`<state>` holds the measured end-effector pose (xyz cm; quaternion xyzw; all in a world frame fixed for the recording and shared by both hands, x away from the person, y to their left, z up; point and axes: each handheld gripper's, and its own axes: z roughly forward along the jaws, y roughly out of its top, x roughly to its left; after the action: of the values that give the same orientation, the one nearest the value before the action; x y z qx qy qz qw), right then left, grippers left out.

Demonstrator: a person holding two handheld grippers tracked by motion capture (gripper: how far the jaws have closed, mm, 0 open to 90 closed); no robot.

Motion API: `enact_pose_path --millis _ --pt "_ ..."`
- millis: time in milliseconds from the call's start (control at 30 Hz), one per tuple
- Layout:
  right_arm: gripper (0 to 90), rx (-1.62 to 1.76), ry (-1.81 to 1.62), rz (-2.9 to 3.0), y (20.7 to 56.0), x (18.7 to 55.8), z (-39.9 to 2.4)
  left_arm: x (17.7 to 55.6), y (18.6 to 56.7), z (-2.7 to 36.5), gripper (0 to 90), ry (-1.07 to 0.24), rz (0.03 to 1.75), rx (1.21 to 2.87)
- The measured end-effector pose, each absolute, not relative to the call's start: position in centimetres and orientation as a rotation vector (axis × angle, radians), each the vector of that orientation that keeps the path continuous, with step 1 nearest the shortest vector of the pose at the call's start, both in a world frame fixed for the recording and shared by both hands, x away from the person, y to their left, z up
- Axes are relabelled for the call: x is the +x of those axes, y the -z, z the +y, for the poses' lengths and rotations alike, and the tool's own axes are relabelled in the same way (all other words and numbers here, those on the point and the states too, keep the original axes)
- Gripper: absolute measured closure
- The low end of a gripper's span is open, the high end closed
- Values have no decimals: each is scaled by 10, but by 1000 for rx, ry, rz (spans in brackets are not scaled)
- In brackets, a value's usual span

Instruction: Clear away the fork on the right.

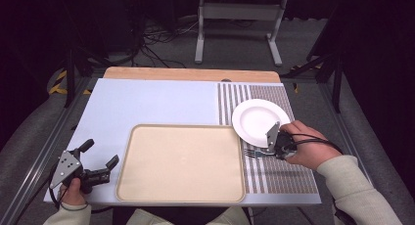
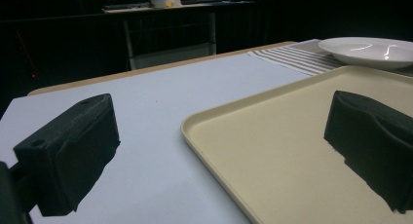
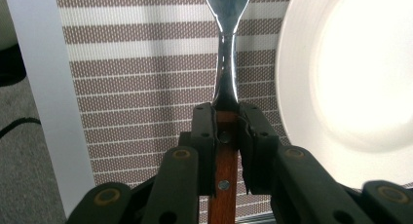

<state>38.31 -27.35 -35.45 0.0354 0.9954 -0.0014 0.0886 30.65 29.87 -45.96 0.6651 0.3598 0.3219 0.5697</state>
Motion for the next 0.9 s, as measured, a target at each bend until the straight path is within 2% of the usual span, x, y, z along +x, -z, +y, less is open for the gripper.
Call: enact_pose_path --millis 367,900 --pt "784 131 -56 2926 337 385 -262 307 460 299 0 -756 844 1562" --pt "784 429 -228 2924 327 388 -232 307 460 299 0 -755 843 1562"
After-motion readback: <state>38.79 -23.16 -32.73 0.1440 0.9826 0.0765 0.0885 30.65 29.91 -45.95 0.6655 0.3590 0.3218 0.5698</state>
